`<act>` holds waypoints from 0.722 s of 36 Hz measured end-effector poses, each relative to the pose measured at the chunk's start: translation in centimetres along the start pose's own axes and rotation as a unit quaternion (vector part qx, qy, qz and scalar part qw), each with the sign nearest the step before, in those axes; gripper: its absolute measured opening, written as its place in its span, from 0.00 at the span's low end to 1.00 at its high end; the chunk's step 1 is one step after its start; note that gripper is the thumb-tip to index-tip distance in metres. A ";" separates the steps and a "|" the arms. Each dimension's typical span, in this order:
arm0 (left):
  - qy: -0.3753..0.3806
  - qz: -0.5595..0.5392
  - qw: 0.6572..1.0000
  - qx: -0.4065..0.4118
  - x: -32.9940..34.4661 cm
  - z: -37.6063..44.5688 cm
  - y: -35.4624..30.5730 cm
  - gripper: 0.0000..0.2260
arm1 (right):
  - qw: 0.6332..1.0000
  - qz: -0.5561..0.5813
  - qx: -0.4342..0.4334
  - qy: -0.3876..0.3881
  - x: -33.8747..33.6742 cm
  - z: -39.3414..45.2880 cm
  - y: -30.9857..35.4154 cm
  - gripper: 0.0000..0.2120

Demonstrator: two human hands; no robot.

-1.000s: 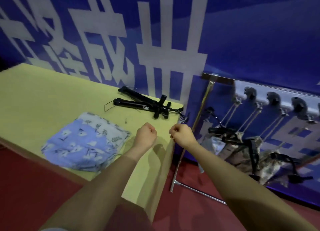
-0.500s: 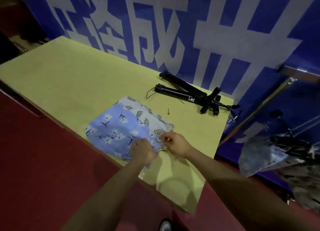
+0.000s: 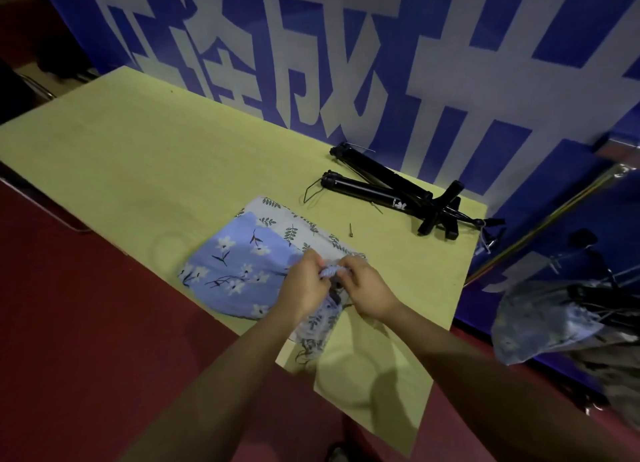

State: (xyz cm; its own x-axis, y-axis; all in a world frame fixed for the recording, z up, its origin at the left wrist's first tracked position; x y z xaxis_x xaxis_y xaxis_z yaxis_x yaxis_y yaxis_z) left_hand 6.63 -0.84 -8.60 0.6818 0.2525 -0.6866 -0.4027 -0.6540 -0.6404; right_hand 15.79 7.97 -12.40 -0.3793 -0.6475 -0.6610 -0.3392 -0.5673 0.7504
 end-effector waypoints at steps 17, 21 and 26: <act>-0.032 0.415 0.907 0.056 -2.8 -1.2 -6.0 0.29 | 0.984 -0.104 -0.027 -0.142 -7.3 0.4 3.2 0.09; -0.066 0.426 0.900 0.064 -3.2 -1.2 -6.3 0.29 | 0.979 -0.112 -0.005 -0.168 -8.2 1.4 2.6 0.09; -0.102 0.430 0.895 0.057 -3.6 -0.3 -5.7 0.28 | 0.978 -0.115 0.041 -0.169 -9.3 3.2 1.0 0.09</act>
State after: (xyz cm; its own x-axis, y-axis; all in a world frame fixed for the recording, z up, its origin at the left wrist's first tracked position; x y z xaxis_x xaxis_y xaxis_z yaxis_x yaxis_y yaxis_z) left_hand 6.69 1.74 -2.35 -0.0317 -0.1761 -0.9839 -0.7932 -0.5945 0.1320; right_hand 16.26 15.05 -5.52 -0.5426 -0.2948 -0.7866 -0.5120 -0.6262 0.5879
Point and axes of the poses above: each hand's wrist, its own z-axis towards the middle knuckle, its own x-axis out of the palm, y = z × x, the point moved 4 cm from there along z, towards the middle knuckle, and after that the axes turned 8 degrees about -x, right-handed, at the moved point
